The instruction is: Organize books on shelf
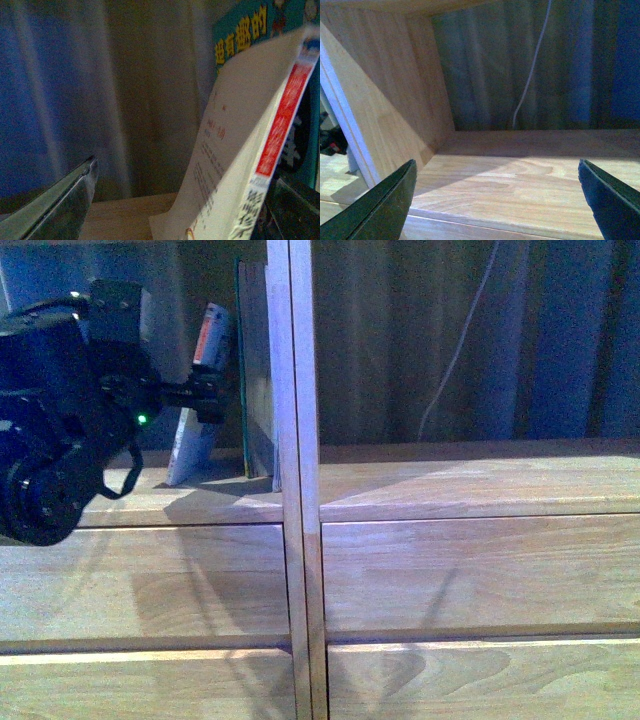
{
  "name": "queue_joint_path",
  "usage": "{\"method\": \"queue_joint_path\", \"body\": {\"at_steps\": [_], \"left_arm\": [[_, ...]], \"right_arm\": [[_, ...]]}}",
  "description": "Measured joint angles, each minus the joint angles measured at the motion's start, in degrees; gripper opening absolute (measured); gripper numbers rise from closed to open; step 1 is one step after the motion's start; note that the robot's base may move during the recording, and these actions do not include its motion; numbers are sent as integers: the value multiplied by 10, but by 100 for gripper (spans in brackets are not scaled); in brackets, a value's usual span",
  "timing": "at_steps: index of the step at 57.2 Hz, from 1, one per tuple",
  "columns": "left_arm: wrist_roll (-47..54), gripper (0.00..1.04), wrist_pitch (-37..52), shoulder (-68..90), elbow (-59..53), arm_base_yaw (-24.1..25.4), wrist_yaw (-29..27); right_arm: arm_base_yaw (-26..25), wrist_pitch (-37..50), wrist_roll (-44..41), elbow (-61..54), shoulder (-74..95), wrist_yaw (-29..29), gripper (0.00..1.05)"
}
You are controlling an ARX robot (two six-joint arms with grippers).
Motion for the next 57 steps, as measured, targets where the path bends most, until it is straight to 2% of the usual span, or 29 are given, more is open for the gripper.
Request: {"method": "queue_joint_path", "body": {"at_steps": [13,24,38,40,43,45,48,57], "left_arm": [[-50,97,-22,-129,-150,-3,-4],[-104,97,-78,-288,-324,-12,-17],[-123,97,-155,-478,-467,-6,-29],[-109,90,-203,-496,-466,-6,-65],[-98,81,-234,-516,-485,-4,-81],[-95,76,-234,-527,-503,-1,-82],[-90,67,-228,-543,-533,3,-80],[-84,41,-203,-594,-614,18,-70]], "right_arm": [[0,0,0,0,0,0,98],[0,0,0,0,0,0,98],[0,0,0,0,0,1,98],[0,0,0,0,0,1,98],[5,-17,-14,2,-3,20,96],[12,-80,-36,3,-17,76,89],[18,-132,-68,-14,-38,121,81],[35,-114,-103,-109,-95,147,56]]}}
